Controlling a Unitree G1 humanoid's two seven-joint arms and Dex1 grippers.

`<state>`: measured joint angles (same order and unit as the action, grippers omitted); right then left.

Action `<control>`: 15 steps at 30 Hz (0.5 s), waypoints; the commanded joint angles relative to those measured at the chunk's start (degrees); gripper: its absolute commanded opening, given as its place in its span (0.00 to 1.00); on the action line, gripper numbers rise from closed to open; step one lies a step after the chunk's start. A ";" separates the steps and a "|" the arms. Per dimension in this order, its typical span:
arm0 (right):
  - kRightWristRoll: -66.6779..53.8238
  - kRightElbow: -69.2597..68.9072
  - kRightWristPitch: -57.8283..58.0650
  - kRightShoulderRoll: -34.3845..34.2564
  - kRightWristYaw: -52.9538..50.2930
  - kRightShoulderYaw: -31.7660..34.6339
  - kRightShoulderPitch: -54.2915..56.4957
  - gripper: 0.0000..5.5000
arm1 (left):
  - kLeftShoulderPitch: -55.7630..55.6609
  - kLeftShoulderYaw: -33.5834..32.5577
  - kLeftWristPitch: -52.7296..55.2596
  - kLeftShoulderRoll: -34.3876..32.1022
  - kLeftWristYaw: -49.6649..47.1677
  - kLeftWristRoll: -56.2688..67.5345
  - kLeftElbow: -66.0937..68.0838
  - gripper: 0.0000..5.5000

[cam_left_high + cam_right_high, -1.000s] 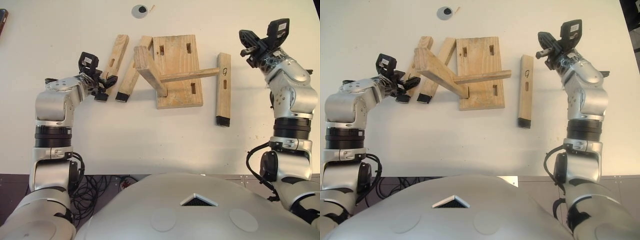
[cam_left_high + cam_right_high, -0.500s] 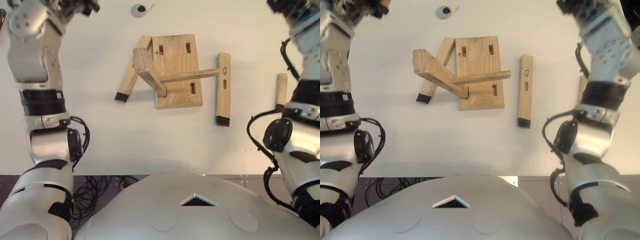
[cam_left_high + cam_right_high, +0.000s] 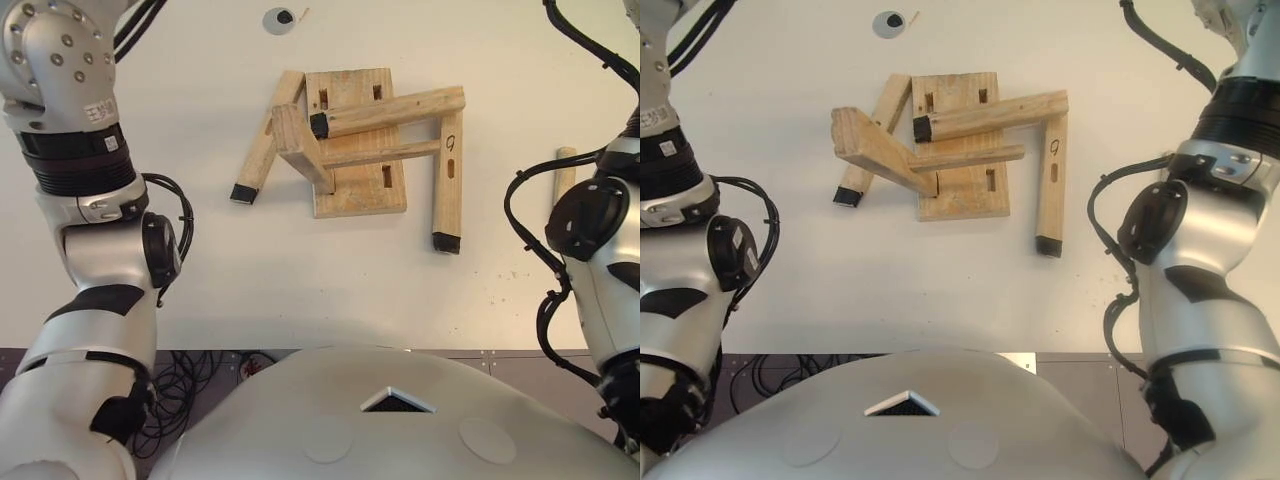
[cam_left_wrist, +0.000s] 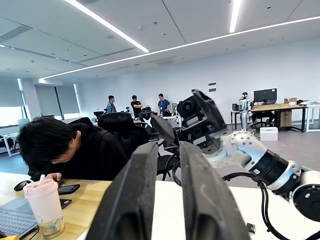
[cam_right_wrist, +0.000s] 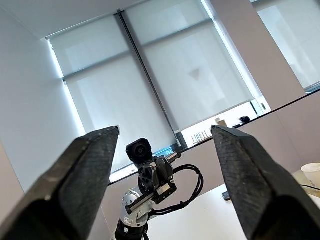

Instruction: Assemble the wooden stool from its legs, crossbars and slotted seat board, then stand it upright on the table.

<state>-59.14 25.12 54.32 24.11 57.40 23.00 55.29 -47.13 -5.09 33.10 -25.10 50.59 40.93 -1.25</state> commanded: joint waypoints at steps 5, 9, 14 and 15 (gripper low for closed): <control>5.56 1.52 -7.14 6.68 -4.62 4.22 -3.93 0.67 | 5.16 13.77 -10.17 -10.23 5.73 -22.07 9.38 0.03; 9.29 1.54 -11.05 2.31 -8.01 1.55 -6.48 0.67 | 5.90 20.10 -17.52 -6.00 12.79 -26.97 22.54 0.13; 9.78 -3.55 -10.32 0.58 -9.66 0.03 -11.80 0.67 | 7.86 21.34 -21.41 -2.35 14.54 -29.38 29.28 0.26; 9.60 -4.12 -10.25 0.59 -10.16 0.22 -12.60 0.67 | 7.88 21.69 -21.94 -1.71 14.60 -30.09 30.46 0.30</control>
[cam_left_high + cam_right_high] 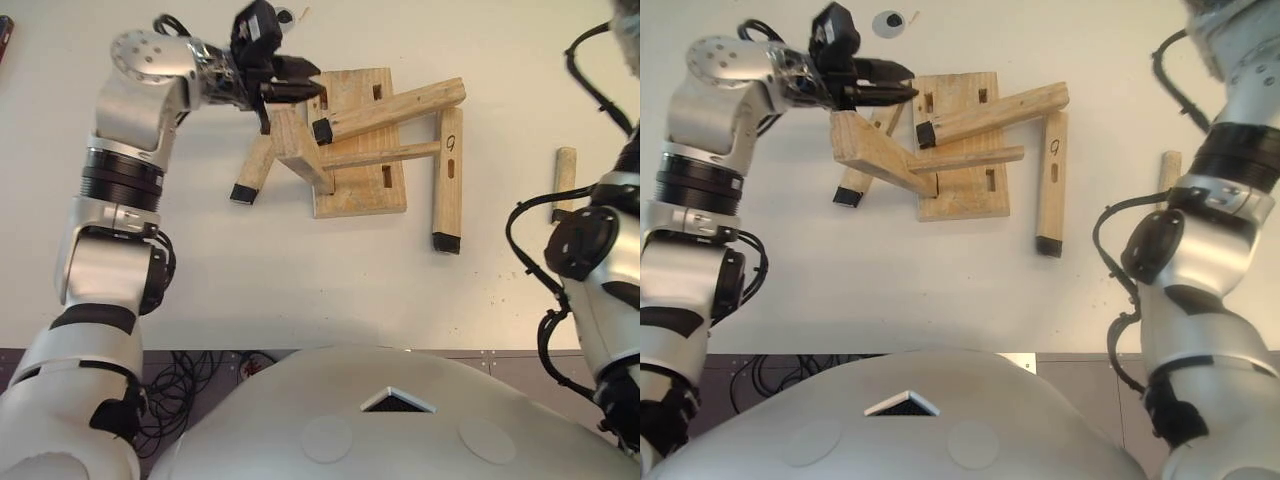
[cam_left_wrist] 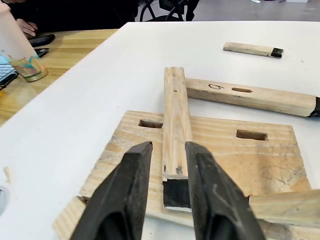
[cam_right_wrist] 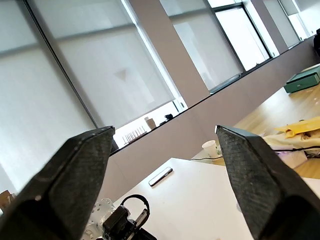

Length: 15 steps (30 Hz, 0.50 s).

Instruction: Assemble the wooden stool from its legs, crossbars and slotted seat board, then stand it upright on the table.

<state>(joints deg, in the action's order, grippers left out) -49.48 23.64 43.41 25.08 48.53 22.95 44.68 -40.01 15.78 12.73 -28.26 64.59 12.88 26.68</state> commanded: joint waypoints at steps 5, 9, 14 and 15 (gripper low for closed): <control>-0.57 -3.98 0.56 -0.47 -2.69 0.61 -3.70 0.67 | -0.26 1.90 -2.85 4.35 0.98 -4.76 7.87 0.44; -0.47 -3.96 0.32 -0.91 -2.99 0.07 -3.85 0.67 | -2.08 2.11 -2.63 6.09 -0.09 -7.12 12.95 0.53; -0.43 -3.83 0.16 -1.30 -2.99 -0.32 -3.97 0.67 | -4.01 2.51 -5.86 8.08 -2.06 -11.14 20.45 0.54; -0.47 -3.97 0.19 -1.34 -3.01 -0.35 -4.10 0.67 | -4.27 2.52 -6.25 8.39 -2.09 -11.70 21.79 0.54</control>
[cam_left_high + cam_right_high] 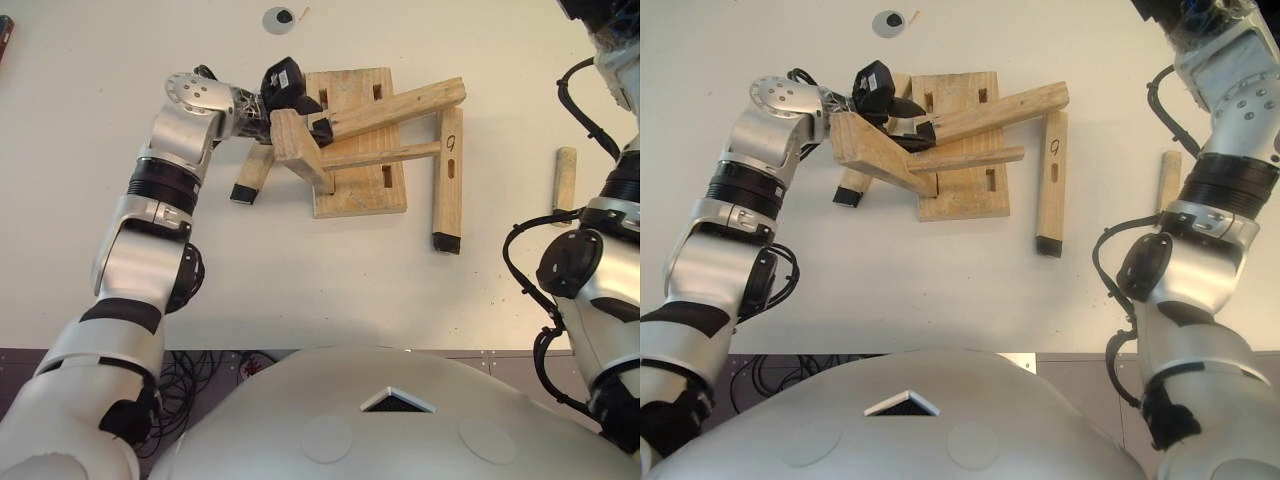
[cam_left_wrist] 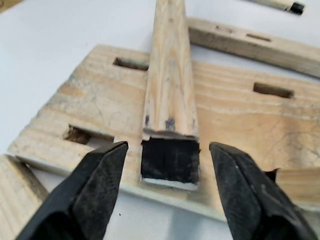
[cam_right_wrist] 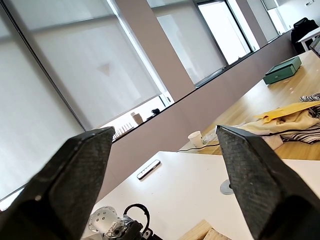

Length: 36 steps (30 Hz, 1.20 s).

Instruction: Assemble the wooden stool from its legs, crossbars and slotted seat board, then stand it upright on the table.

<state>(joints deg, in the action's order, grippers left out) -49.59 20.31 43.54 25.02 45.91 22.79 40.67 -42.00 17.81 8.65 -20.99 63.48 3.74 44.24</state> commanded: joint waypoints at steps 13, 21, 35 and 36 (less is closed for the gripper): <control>1.67 0.50 -1.00 -1.79 -1.90 -1.13 -0.13 0.67 | -2.85 -5.78 -8.08 2.87 2.59 -0.11 7.81 0.35; 3.72 -1.23 1.64 -1.48 -4.69 -3.62 -0.91 0.67 | 0.51 -10.07 -14.62 -0.10 -1.65 0.87 -4.40 0.33; 5.82 -0.31 2.52 -1.78 -4.54 -5.65 -2.78 0.67 | 6.98 -8.08 -4.41 -5.17 -2.31 -0.55 -14.28 0.09; 6.01 -0.18 2.48 -1.90 -4.38 -5.97 -2.67 0.67 | 6.13 -8.63 -2.86 -4.03 -2.74 0.54 -14.14 0.10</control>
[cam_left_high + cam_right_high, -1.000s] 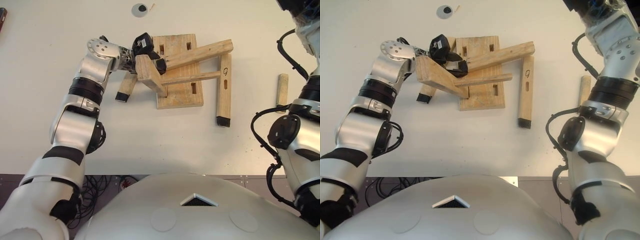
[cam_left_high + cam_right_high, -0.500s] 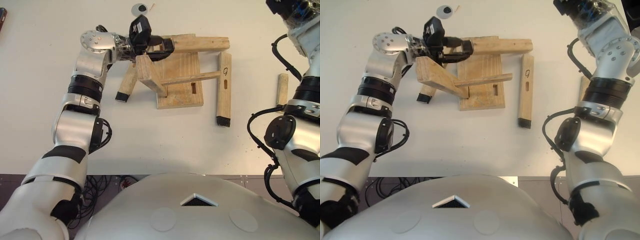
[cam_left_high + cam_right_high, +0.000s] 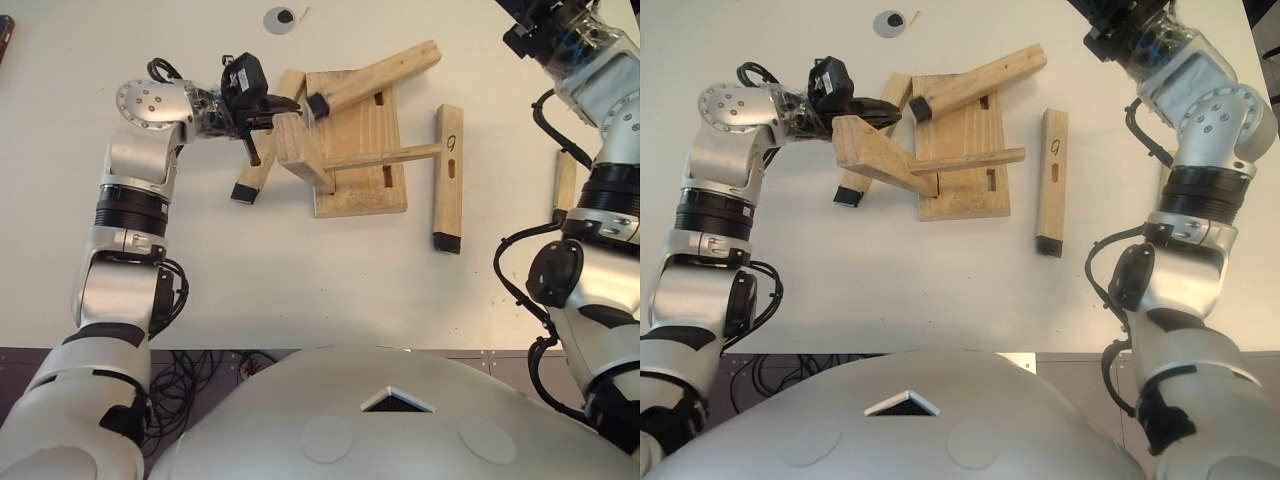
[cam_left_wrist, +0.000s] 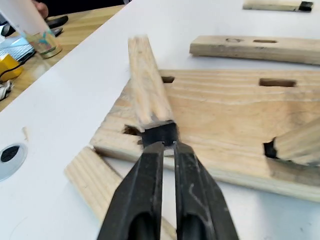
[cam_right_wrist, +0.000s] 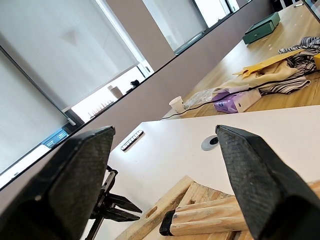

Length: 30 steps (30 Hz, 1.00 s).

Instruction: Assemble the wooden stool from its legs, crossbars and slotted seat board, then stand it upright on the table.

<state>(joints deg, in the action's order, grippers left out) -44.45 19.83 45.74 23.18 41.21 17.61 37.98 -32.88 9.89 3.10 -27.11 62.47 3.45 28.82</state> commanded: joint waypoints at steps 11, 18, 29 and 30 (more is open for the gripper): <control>1.77 0.82 -0.07 -0.40 1.01 -1.26 -0.28 0.67 | -11.93 -1.23 23.72 10.44 -10.84 2.50 7.33 0.38; 2.02 1.13 -1.16 -1.19 0.82 -1.05 -0.67 0.67 | -17.10 4.77 29.28 15.01 -15.10 -3.43 15.04 0.71; 2.25 0.72 -2.63 -1.95 -0.02 -1.06 -1.77 0.67 | -18.42 4.94 25.19 16.99 -18.52 -5.89 22.75 0.55; 2.27 0.78 -2.76 -1.96 -0.10 -0.99 -1.78 0.67 | -18.37 4.78 25.07 16.88 -18.51 -5.80 22.79 0.53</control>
<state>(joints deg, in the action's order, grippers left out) -42.65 20.85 43.14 20.98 41.80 16.34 36.65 -51.43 14.87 28.12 -10.27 44.60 -1.57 50.60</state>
